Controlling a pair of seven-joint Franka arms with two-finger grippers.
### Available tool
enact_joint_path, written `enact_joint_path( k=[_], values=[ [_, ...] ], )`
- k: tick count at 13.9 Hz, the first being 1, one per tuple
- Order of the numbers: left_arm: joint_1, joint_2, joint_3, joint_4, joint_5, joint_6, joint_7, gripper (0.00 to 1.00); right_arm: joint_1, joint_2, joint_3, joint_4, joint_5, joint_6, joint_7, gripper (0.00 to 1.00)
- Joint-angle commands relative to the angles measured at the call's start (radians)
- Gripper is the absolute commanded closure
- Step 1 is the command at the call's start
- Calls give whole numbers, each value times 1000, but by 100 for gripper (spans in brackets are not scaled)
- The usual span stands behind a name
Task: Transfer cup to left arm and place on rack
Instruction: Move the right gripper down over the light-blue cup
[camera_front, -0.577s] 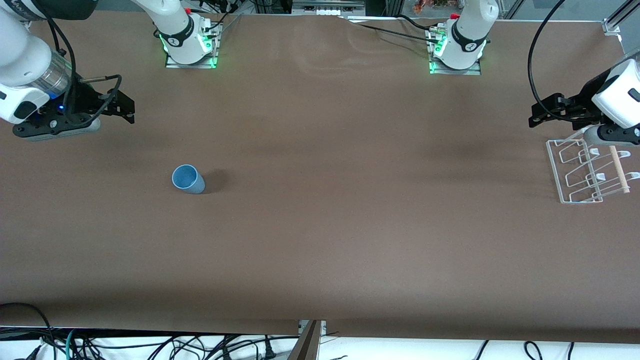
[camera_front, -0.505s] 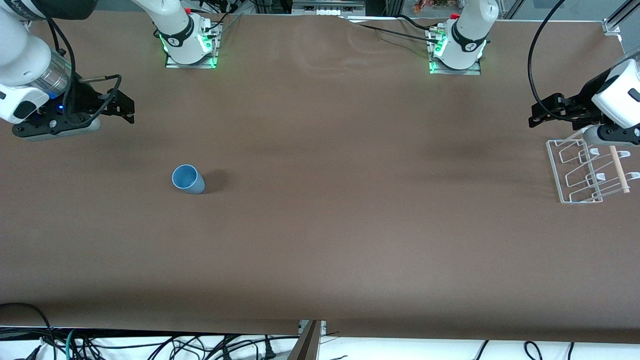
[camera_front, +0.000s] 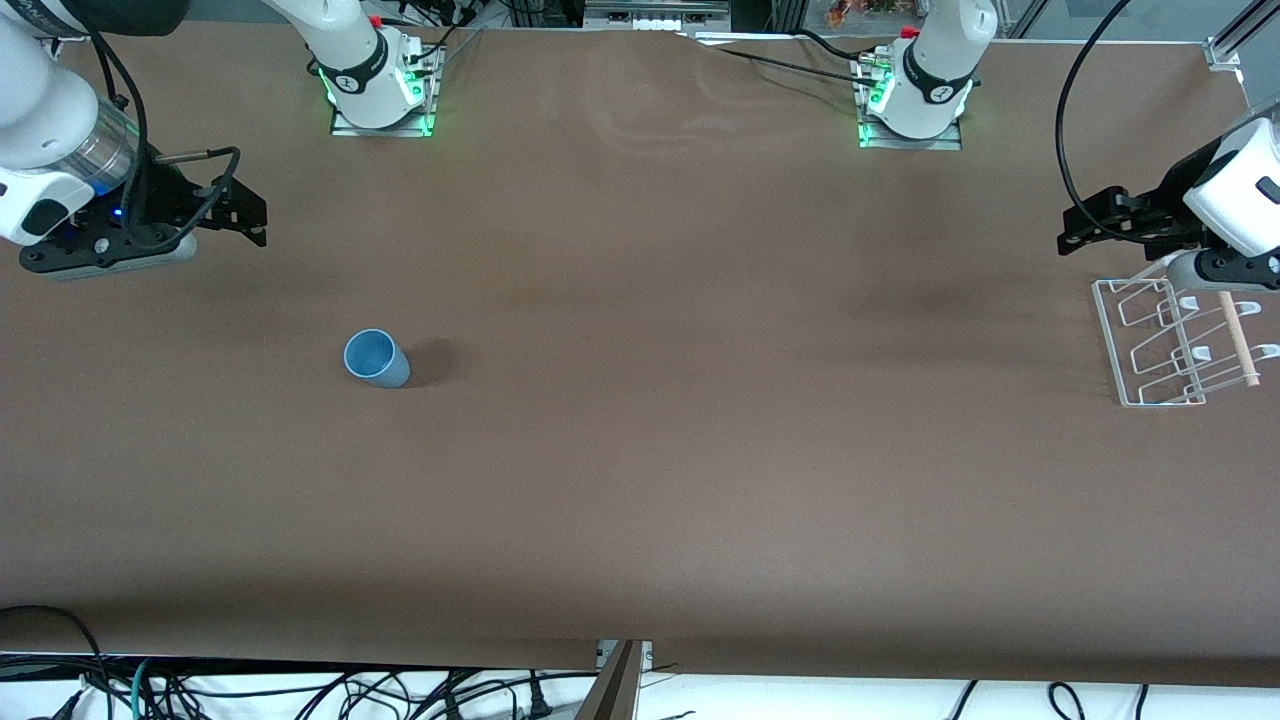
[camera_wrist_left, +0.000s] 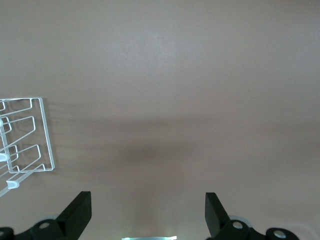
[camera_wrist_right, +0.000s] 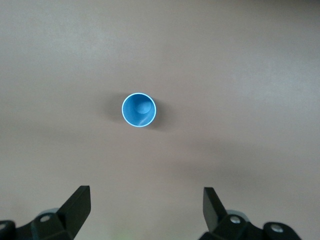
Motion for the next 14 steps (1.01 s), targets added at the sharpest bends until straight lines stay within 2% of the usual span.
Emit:
enact_joint_path(
  k=[1,7,11,14],
  values=[
    [3,12,-2,29,9,-5,-14,0,-5,5,2,15,-8,-20,-15,1],
    [0,14,-2,29,6,-7,-14,0,0,28,4,11,-8,-20,-15,1],
    [3,18,-4,29,5,-7,-14,0,0,128,5,4,-6,12,-12,1],
    [-2,25,-4,29,2,-5,-14,0,1,194,6,-50,-5,110,-9,1]
  ],
)
